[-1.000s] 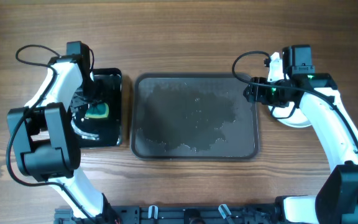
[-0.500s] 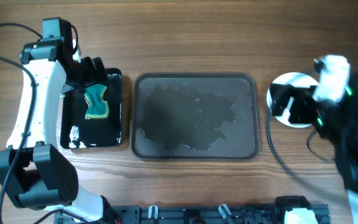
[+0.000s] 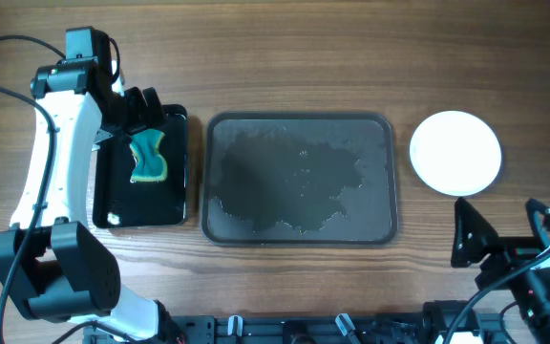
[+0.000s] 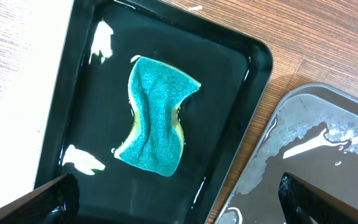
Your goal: Clean dirty plates on tray and stack at the side
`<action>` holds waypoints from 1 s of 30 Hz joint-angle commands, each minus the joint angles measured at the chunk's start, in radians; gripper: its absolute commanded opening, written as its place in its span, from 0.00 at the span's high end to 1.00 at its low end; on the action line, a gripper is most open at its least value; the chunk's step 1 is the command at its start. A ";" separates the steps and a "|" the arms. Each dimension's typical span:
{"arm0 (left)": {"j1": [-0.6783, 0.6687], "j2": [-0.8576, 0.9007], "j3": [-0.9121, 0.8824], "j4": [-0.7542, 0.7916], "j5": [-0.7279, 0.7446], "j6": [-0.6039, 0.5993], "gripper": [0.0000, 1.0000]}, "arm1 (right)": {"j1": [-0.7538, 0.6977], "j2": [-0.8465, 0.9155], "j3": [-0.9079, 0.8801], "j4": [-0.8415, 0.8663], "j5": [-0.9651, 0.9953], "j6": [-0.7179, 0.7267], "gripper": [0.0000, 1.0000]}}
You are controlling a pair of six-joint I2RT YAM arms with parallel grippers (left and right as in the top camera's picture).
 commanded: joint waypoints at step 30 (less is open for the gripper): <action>-0.002 0.006 0.005 0.001 0.012 -0.013 0.00 | -0.006 -0.506 -1.293 1.138 -0.062 -0.026 0.00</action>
